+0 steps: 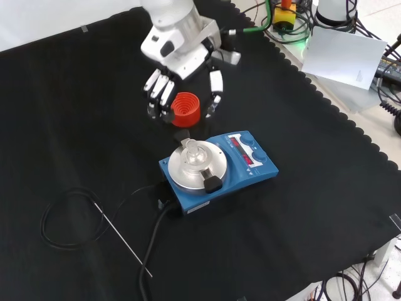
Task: Turn on the heater.
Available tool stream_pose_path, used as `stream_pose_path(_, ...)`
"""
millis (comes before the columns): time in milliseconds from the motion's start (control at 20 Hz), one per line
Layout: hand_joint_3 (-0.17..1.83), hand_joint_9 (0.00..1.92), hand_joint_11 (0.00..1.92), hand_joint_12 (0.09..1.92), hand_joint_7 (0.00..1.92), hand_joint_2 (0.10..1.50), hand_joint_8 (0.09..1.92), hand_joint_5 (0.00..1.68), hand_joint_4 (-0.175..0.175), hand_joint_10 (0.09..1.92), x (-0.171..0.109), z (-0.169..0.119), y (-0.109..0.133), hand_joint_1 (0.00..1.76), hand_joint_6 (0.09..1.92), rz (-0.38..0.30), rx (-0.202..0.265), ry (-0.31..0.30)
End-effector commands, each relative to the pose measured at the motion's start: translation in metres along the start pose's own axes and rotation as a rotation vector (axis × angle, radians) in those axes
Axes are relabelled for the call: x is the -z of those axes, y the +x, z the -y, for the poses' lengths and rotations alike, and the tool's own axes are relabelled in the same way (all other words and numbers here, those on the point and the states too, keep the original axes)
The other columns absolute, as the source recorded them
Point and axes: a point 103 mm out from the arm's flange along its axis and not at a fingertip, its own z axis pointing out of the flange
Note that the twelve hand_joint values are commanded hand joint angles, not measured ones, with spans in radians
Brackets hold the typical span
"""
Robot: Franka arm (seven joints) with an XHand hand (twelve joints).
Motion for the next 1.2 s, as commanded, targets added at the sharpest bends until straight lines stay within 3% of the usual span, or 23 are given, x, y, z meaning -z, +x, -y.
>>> stream_pose_path(50, 0.58, 0.45, 0.17, 1.42, 0.15, 0.6, 0.71, 0.47, -0.053, 0.71, 0.008, 0.039, -0.006, 0.86, 0.68, -0.004, -0.023, -0.032)
stream_pose_path(100, 0.58, 0.45, 0.17, 1.42, 0.15, 0.6, 0.71, 0.47, -0.053, 0.71, 0.006, 0.038, 0.0, 0.86, 0.68, 0.005, -0.019, -0.007)
stream_pose_path(250, 0.58, 0.45, 0.17, 1.42, 0.16, 0.6, 0.71, 0.47, -0.053, 0.71, 0.003, 0.045, 0.003, 0.85, 0.67, 0.013, -0.023, -0.02)
stream_pose_path(400, 0.58, 0.48, 0.18, 1.41, 0.26, 0.61, 0.74, 0.47, -0.052, 0.72, -0.01, 0.078, 0.001, 0.85, 0.66, 0.024, -0.032, -0.052)
stream_pose_path(550, 0.58, 0.56, 0.22, 1.4, 0.41, 0.62, 0.76, 0.49, -0.054, 0.7, -0.028, 0.101, 0.001, 0.87, 0.65, 0.045, -0.068, 0.004)
stream_pose_path(700, 0.62, 0.75, 0.35, 1.35, 0.66, 0.64, 0.79, 0.54, -0.061, 0.68, -0.046, 0.113, 0.003, 0.92, 0.68, 0.059, -0.087, 0.054)
stream_pose_path(850, 0.64, 0.88, 0.46, 1.32, 0.77, 0.64, 0.8, 0.55, -0.064, 0.66, -0.059, 0.122, 0.002, 0.94, 0.69, 0.08, -0.095, 0.079)
stream_pose_path(1200, 0.68, 1.29, 0.94, 1.08, 1.1, 0.67, 0.96, 0.6, -0.093, 0.76, -0.088, 0.145, -0.003, 0.99, 0.7, 0.084, -0.11, 0.119)
